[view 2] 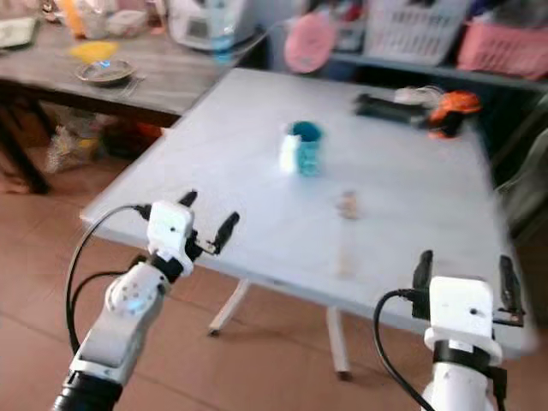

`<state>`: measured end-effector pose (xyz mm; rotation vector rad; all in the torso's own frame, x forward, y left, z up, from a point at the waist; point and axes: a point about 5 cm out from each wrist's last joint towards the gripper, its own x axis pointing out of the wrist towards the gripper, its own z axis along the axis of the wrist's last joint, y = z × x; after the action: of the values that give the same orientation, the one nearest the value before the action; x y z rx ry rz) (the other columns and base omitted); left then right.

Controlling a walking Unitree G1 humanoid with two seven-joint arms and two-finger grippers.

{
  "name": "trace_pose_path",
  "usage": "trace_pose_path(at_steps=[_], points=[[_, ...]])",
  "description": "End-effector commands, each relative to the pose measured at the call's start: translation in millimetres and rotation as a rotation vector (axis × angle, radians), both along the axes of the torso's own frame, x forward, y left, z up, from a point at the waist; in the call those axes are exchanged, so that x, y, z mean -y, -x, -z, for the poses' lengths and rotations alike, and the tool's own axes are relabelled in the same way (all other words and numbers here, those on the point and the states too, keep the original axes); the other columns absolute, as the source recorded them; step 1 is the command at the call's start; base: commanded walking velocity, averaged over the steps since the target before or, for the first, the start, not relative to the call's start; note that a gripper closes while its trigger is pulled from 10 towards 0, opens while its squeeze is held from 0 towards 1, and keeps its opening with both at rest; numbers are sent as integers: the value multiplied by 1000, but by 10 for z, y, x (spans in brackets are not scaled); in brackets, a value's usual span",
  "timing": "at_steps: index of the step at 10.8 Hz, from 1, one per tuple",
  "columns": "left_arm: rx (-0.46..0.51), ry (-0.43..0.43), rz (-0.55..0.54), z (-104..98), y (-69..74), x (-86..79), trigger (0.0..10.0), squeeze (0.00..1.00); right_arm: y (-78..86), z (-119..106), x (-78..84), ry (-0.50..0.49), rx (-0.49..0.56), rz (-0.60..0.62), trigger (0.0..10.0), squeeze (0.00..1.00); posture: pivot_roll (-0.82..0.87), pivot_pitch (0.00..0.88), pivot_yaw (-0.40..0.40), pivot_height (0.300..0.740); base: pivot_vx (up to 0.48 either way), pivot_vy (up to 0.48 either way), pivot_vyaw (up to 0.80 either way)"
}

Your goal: Setting the table

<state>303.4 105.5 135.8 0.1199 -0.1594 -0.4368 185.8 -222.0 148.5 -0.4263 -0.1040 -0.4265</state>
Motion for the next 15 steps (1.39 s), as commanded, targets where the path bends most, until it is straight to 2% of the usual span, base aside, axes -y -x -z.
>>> trace_pose_path(at_steps=[1, 7, 13, 14, 15], points=[[-11, 0, -15, 30, 7, -57, 10000, 0, -6, -23, -23, 0, 13, -7, 10000, 0, 15, 90, 2, 740, 0, 0, 0], [-32, 9, -4, 56, -4, -38, 10000, 0, -21, -15, -48, -14, 12, -16, 10000, 0, 14, 92, 2, 740, 0, 0, 0], [-24, 44, -77, -27, -155, -99, 10000, 0, -66, -6, -104, -39, 22, -29, 10000, 0, 23, 100, 9, 740, 0, 0, -800], [-18, 56, -140, -52, -194, -181, 10000, 0, -85, -46, -135, -42, 40, -47, 10000, 0, 27, 97, -1, 740, 0, 0, -581], [-25, 45, -158, -9, -171, -238, 10000, 0, -86, -35, -137, -46, 37, -49, 10000, 0, 27, 97, -1, 740, 0, 0, 0]])
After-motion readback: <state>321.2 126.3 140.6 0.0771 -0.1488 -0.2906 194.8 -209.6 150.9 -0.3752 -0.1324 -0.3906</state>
